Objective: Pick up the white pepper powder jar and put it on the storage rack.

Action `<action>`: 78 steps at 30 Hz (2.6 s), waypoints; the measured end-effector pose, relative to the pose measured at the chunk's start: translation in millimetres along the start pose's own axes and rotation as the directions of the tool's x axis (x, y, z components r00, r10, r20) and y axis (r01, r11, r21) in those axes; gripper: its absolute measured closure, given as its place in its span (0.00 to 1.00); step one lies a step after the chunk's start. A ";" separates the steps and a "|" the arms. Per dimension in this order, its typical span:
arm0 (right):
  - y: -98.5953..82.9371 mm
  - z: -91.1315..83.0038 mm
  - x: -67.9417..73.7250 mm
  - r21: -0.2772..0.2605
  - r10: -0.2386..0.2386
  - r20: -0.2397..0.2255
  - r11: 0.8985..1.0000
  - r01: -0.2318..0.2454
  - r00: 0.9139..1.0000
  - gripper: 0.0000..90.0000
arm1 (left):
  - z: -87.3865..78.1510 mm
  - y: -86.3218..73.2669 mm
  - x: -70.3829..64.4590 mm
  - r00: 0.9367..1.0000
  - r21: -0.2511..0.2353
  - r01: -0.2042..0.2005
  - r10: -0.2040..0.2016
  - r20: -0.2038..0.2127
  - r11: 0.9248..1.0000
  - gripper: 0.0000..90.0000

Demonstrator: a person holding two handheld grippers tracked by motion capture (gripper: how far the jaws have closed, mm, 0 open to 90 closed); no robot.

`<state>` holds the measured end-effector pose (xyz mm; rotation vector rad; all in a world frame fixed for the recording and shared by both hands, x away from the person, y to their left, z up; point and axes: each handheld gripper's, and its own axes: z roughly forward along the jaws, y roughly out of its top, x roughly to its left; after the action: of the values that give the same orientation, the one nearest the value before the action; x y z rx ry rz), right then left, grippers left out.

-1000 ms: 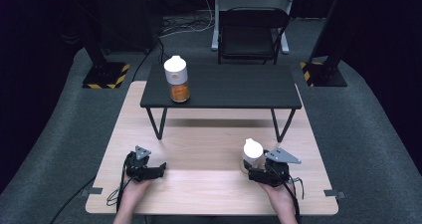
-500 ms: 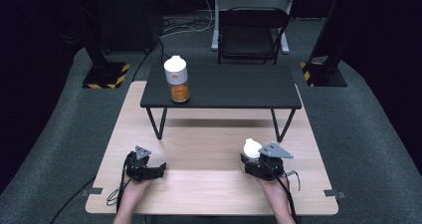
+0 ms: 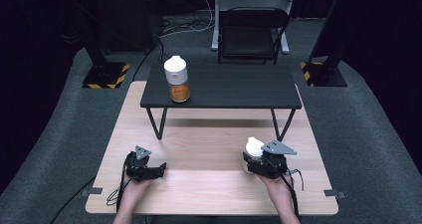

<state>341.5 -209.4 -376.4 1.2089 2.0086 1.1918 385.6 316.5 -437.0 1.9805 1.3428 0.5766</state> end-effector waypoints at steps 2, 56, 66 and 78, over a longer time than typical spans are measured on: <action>2.5 -3.3 -2.0 -0.002 0.004 -0.001 1.000 -0.004 1.000 0.32 | 0.0 0.0 0.0 1.000 0.000 0.000 0.000 0.000 1.000 0.07; 102.7 -59.2 -33.3 -0.080 -0.046 -0.043 0.996 0.042 0.998 0.32 | 0.0 -0.1 0.1 1.000 -0.001 -0.001 0.001 0.001 1.000 0.07; 122.2 -61.8 -37.1 -0.085 -0.044 -0.047 0.996 0.040 0.998 0.32 | 0.0 -0.2 0.1 1.000 -0.001 -0.003 0.003 0.002 1.000 0.07; 146.6 -62.6 -39.4 -0.095 -0.049 -0.043 0.994 0.044 0.998 0.32 | 0.0 -0.2 0.1 1.000 -0.001 -0.003 0.003 0.002 1.000 0.07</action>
<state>376.3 -238.2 -218.5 1.0929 1.9785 1.2863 385.5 316.7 -437.2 1.9820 1.3388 0.5767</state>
